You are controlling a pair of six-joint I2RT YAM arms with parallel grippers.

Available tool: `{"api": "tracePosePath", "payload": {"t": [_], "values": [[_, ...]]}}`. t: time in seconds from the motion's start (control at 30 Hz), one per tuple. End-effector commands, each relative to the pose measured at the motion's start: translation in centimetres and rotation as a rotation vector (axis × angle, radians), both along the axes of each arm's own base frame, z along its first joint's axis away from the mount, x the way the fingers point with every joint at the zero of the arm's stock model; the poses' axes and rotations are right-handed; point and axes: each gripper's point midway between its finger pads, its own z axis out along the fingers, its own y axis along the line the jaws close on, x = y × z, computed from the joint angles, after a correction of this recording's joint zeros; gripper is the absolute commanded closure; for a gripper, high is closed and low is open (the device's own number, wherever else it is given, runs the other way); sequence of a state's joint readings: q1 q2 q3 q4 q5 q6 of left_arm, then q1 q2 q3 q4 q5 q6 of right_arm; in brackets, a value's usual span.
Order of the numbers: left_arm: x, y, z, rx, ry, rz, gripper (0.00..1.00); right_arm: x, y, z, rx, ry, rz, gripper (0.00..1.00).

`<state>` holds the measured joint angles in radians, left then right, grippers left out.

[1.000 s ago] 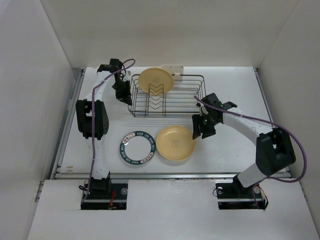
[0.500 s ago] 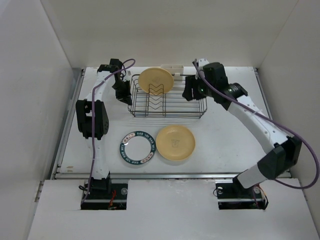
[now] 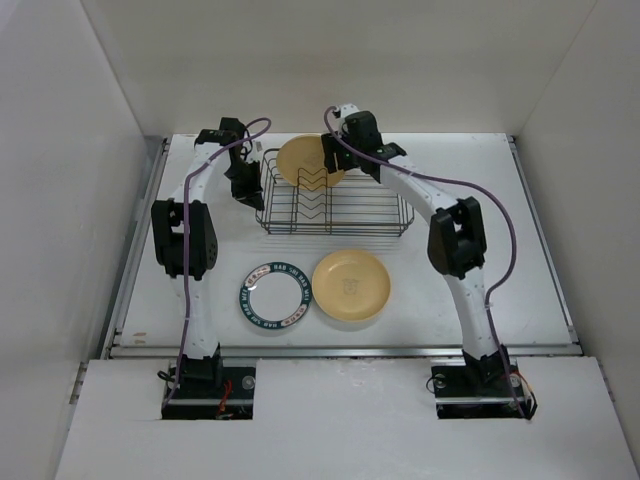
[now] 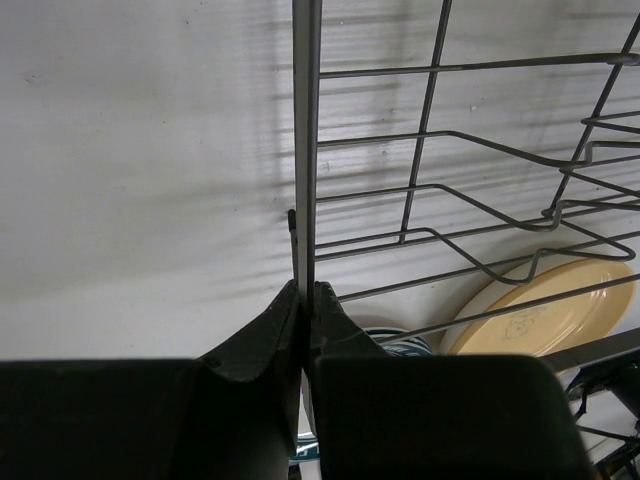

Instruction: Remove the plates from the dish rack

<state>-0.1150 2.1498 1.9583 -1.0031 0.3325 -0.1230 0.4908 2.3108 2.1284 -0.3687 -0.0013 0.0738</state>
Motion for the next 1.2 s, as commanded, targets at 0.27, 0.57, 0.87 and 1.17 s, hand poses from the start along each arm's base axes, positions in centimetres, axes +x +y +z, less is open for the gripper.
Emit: {"api": "tracePosePath", "payload": {"t": [0.27,0.57,0.87,1.17], "values": [[-2.0,0.6,-2.6,0.047,0.138,0.035,1.00,2.6,0.8,8.4,0.101,-0.281,-0.010,1.00],[-1.8,0.2,-2.7,0.027,0.141,0.031,1.00,1.7,-3.4,19.7,0.179,-0.539,-0.197,1.00],[-2.0,0.2,-2.0,0.023,0.134,0.049,1.00,-0.2,-5.5,25.1,0.356,-0.565,-0.272,1.00],[-1.5,0.1,-0.7,0.017,0.108,0.058,1.00,-18.8,-4.9,10.1,0.290,0.257,0.231,1.00]]}}
